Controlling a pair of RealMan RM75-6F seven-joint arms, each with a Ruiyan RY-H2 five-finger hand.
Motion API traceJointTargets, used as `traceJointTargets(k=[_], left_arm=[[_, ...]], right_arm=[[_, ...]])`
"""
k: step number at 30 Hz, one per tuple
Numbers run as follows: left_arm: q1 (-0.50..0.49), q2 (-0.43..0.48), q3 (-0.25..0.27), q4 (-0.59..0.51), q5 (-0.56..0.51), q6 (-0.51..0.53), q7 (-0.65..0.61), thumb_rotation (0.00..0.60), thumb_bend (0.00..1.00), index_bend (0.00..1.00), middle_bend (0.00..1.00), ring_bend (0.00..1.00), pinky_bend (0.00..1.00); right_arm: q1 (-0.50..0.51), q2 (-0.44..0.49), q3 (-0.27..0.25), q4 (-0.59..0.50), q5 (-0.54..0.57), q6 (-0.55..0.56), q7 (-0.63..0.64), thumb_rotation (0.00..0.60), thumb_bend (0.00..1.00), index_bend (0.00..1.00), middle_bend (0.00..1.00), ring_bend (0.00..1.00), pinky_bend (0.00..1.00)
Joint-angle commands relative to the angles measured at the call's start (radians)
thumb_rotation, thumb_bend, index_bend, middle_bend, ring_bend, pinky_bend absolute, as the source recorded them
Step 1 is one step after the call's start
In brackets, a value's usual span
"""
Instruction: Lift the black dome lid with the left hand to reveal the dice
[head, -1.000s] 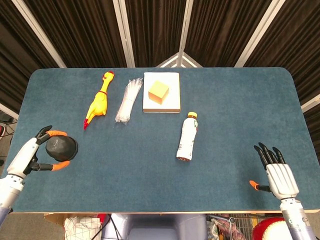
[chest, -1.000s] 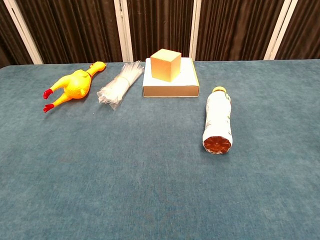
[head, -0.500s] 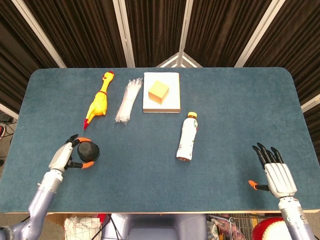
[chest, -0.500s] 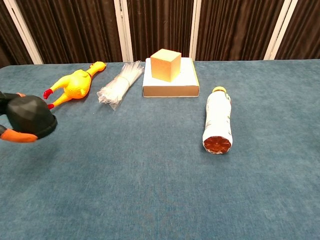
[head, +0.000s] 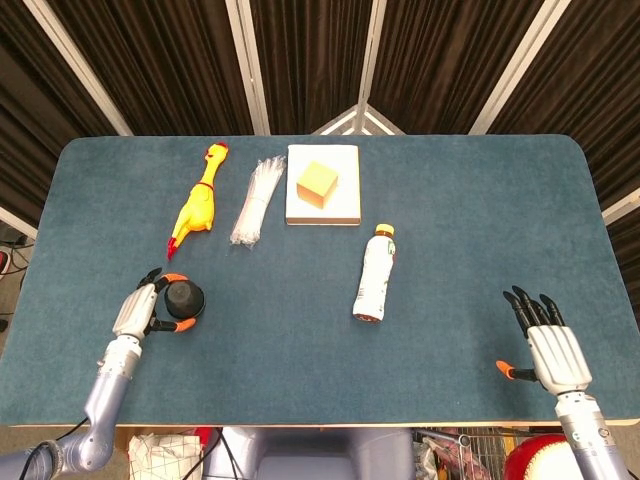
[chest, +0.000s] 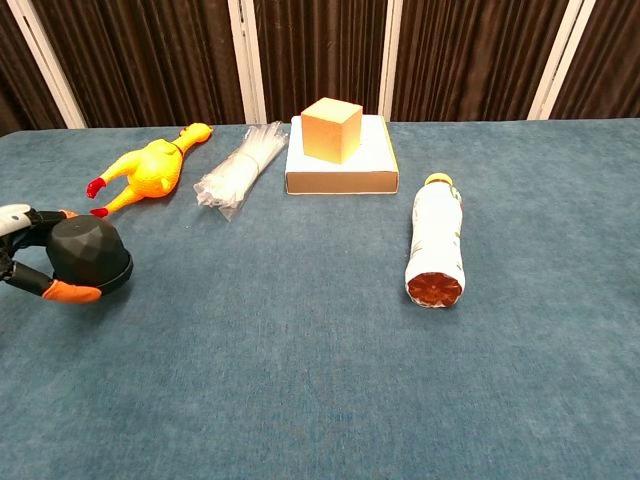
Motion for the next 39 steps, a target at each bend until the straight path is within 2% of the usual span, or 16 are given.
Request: traceJointTargets(k=[1,13,23,31,39], left_arm=[[-0.001,-0.001,0.001,0.001,0.009,-0.006,-0.003,0.600,0.54,0.29,0.45,0.00,0.00],[-0.007,0.018,0.007,-0.025,0.004,-0.024,0.057,0.600,0.50,0.28,0.37,0.00,0.00],[-0.011,0.039,0.014,-0.048,-0.020,-0.049,0.099,0.600,0.42,0.22,0.22,0.00,0.00],[-0.009,0.060,0.013,-0.059,-0.018,-0.060,0.089,0.600,0.40,0.18,0.14,0.00,0.00],[-0.006,0.084,0.015,-0.083,-0.016,-0.056,0.100,0.600,0.40,0.17,0.14,0.00,0.00]], right_arm=[[-0.001,-0.001,-0.001,0.001,-0.002,0.001,0.003,0.600,0.15,0.00,0.00,0.15,0.00],[0.005,-0.003,-0.004,0.006,-0.004,-0.010,0.016,0.600,0.15,0.00,0.00,0.15,0.00],[0.008,-0.001,-0.005,0.000,-0.004,-0.014,0.020,0.600,0.15,0.00,0.00,0.15,0.00],[0.007,0.000,-0.005,0.001,-0.007,-0.010,0.026,0.600,0.15,0.00,0.00,0.15,0.00],[0.011,0.000,-0.007,0.000,-0.005,-0.018,0.024,0.600,0.15,0.00,0.00,0.15,0.00]])
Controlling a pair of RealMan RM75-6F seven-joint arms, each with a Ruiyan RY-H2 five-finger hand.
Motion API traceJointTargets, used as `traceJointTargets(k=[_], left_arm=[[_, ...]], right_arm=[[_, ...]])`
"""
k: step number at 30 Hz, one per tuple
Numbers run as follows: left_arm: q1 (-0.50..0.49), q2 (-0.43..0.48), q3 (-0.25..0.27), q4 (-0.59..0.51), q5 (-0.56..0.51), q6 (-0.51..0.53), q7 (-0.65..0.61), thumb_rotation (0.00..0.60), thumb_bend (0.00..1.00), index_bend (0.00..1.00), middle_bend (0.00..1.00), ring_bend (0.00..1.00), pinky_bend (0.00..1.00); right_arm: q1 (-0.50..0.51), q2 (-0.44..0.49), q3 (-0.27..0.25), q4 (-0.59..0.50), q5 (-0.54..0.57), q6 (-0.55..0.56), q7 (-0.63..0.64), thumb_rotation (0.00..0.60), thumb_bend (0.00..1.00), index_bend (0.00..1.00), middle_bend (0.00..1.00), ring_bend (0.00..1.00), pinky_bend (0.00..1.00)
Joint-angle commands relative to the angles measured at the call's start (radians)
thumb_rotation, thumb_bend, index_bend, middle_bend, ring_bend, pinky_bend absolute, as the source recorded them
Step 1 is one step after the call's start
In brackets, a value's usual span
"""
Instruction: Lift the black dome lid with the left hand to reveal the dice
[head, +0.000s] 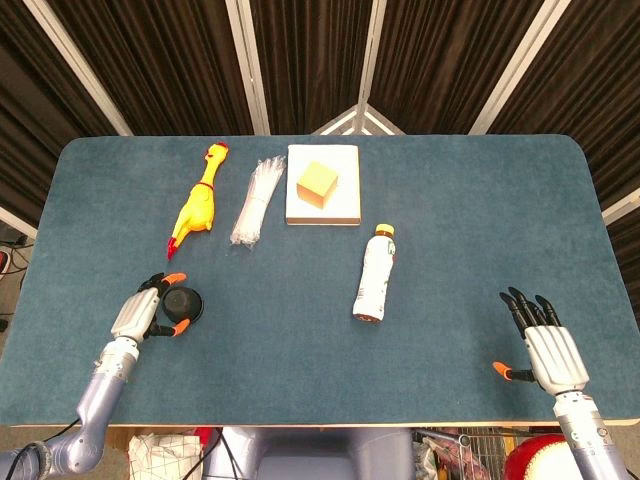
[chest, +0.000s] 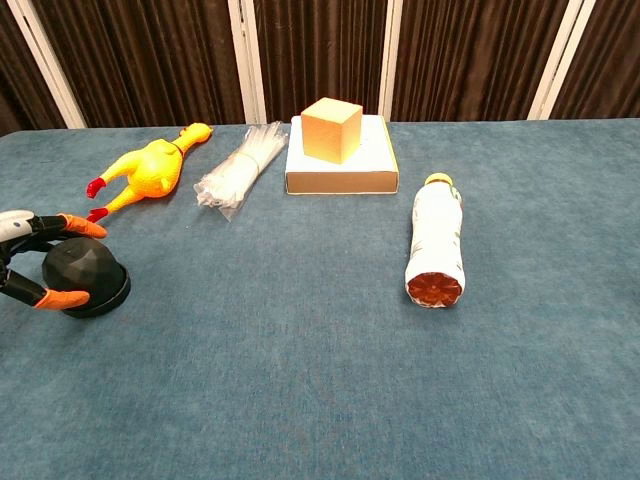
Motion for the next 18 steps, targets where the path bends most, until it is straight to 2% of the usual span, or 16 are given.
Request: traceJointTargets(k=[1,7,18], left_arm=[[0.002,0.010,0.000,-0.014,0.003,0.006,0.006,0.600,0.40,0.17,0.13,0.00,0.00],[0.009,0.040,0.007,-0.057,0.011,0.009,0.007,0.600,0.35,0.15,0.14,0.00,0.00],[0.019,0.104,0.010,-0.139,0.008,0.055,0.069,0.600,0.35,0.15,0.18,0.00,0.00]], right_arm=[[0.001,-0.001,-0.001,0.000,0.001,-0.003,-0.003,0.600,0.15,0.00,0.00,0.15,0.00],[-0.001,0.002,-0.001,-0.006,0.003,0.002,-0.003,0.600,0.15,0.00,0.00,0.15,0.00],[0.003,0.006,0.000,-0.016,0.004,-0.004,-0.008,0.600,0.15,0.00,0.00,0.15,0.00]])
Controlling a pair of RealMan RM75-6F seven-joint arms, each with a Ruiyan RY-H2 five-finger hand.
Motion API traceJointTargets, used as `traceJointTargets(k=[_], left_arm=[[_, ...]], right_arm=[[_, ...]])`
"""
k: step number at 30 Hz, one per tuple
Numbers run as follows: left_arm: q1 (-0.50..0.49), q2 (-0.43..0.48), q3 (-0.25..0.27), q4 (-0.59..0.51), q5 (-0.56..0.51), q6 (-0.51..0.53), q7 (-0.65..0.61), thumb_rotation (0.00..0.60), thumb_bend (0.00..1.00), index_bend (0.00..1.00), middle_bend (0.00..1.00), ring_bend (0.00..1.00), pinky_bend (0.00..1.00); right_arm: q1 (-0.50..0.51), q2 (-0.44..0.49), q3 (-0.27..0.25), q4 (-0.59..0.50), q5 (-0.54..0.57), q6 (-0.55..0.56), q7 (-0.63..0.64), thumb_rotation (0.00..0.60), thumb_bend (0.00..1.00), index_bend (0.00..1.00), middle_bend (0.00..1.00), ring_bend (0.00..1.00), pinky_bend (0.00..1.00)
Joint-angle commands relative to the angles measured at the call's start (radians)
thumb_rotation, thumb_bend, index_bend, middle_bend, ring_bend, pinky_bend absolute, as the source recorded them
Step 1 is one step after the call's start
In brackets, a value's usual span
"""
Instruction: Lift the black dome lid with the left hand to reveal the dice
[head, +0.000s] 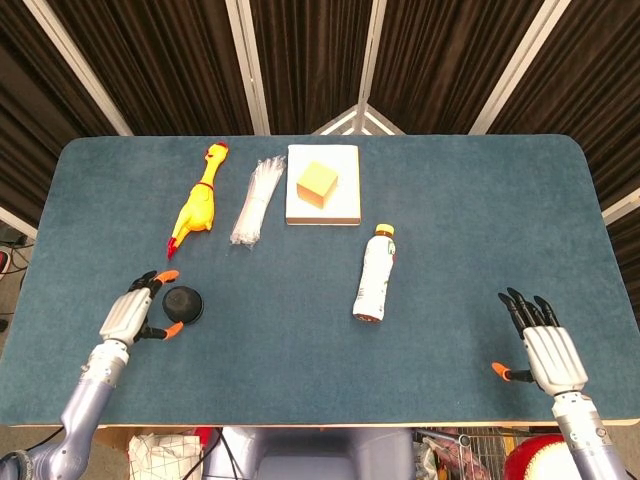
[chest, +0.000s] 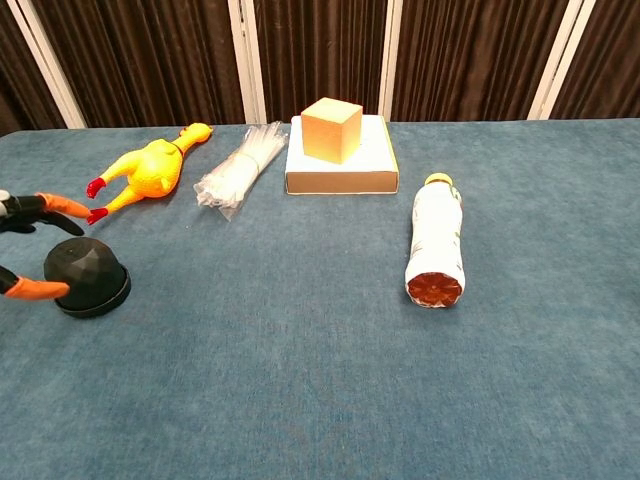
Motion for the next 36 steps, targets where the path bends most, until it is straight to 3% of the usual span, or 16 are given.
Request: traceJointTargets(k=[1,15,20,25,36], left_arm=[[-0.001,0.005,-0.003,-0.007,-0.015,0.002,0.010,0.600,0.34,0.15,0.18,0.00,0.00],[-0.020,-0.034,-0.012,0.032,-0.074,-0.017,0.035,0.600,0.35,0.16,0.26,0.00,0.00],[-0.024,-0.050,-0.020,0.041,-0.085,-0.008,0.043,0.600,0.48,0.18,0.37,0.00,0.00],[-0.024,-0.050,-0.028,0.042,-0.103,0.010,0.059,0.600,0.58,0.18,0.40,0.00,0.00],[-0.010,0.018,-0.056,-0.074,-0.064,0.046,0.023,0.600,0.59,0.19,0.42,0.00,0.00]], right_arm=[[0.000,0.001,0.001,-0.001,-0.001,0.001,0.000,0.600,0.15,0.00,0.00,0.15,0.00],[-0.002,0.000,0.000,0.002,-0.007,0.011,0.007,0.600,0.15,0.00,0.00,0.15,0.00],[-0.002,0.001,-0.001,0.003,-0.006,0.010,0.008,0.600,0.15,0.00,0.00,0.15,0.00],[0.000,0.001,-0.001,0.008,-0.003,0.002,0.013,0.600,0.15,0.00,0.00,0.16,0.00],[0.001,-0.003,0.002,0.011,-0.001,0.005,0.010,0.600,0.15,0.00,0.00,0.16,0.00]])
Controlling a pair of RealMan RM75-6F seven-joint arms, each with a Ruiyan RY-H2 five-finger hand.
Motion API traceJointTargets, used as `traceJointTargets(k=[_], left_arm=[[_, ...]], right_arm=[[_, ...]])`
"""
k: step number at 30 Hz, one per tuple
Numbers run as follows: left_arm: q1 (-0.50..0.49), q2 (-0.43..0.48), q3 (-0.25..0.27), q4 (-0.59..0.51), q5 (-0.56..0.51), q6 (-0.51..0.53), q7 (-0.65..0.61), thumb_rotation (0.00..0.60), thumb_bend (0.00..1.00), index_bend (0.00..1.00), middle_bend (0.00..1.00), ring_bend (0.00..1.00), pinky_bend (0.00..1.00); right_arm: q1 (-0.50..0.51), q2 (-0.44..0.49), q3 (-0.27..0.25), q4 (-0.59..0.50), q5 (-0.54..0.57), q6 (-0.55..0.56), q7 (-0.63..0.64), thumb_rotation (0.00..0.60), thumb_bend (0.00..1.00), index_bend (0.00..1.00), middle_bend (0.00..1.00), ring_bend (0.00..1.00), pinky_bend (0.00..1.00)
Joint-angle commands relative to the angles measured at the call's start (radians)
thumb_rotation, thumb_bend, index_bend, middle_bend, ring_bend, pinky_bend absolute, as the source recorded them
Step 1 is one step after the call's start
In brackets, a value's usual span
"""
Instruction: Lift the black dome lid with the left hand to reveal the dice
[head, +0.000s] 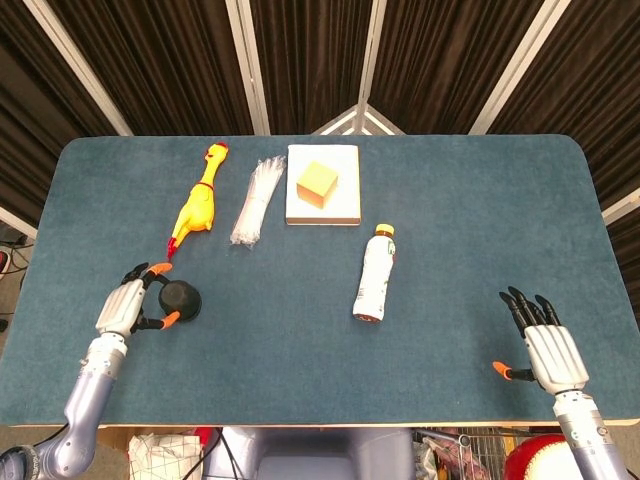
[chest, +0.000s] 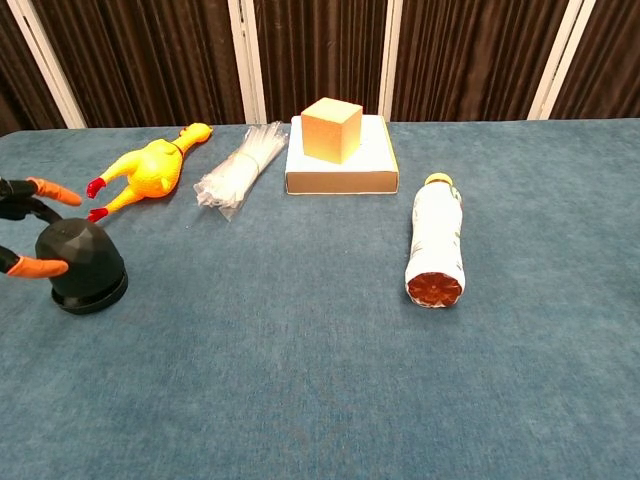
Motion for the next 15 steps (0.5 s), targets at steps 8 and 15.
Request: traceJointTargets(k=[8,15], left_arm=[[-0.035,-0.031,-0.057,-0.064,0.015,0.001,-0.055,0.600,0.59,0.21,0.42,0.00,0.00],[-0.119,-0.152,-0.053,0.020,-0.073,-0.063,0.037,0.600,0.54,0.21,0.39,0.00,0.00]], right_arm=[[0.000,0.004,0.000,-0.007,-0.002,0.002,-0.001,0.600,0.15,0.00,0.00,0.16,0.00],[-0.002,0.011,0.001,-0.010,-0.004,0.008,0.006,0.600,0.15,0.00,0.00,0.16,0.00]])
